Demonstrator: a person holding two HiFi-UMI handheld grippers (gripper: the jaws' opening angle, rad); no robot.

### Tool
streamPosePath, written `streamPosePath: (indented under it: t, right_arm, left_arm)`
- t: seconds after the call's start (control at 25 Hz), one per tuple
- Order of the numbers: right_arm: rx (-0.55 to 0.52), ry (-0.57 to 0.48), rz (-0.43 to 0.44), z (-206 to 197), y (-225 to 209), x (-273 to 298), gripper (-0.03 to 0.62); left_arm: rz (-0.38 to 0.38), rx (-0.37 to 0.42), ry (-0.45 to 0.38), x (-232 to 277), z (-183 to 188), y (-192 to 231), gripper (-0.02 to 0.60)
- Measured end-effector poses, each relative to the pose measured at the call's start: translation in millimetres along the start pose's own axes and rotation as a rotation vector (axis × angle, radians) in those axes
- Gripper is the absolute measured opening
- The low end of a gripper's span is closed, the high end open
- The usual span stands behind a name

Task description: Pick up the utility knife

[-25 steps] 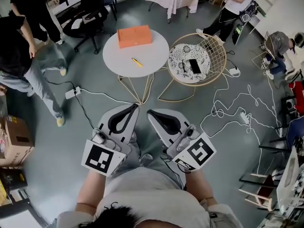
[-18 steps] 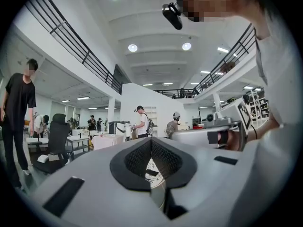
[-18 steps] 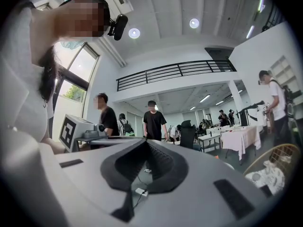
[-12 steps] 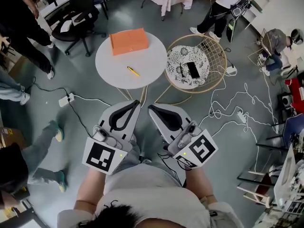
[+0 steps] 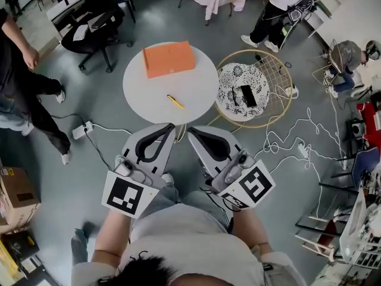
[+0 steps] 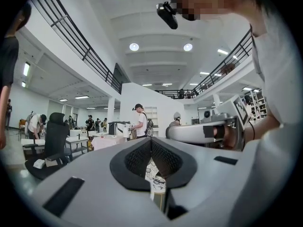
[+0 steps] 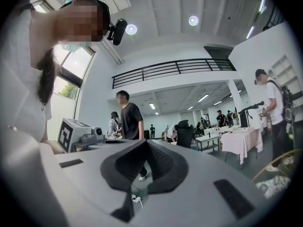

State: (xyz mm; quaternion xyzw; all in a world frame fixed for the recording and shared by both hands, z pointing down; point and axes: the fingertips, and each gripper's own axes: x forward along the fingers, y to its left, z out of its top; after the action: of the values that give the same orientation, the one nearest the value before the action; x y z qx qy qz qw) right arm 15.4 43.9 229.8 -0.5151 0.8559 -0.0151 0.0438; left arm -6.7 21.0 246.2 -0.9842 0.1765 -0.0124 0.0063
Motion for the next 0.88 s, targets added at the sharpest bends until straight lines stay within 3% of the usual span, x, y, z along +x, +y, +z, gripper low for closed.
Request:
streamPosePath:
  t: [0.44, 0.88]
  right_arm:
    - [0.006, 0.036, -0.016, -8.5, -23.2, 31.4, 0.008]
    - [0.022, 0.071, 0.041, -27.1, -74.9, 79.5, 0.009]
  left_arm:
    - [0.003, -0.016, -0.009, 12.2, -4.8, 38.4, 0.011]
    - [0.065, -0.014, 0.003, 47.5, -11.7, 85.1, 0.011]
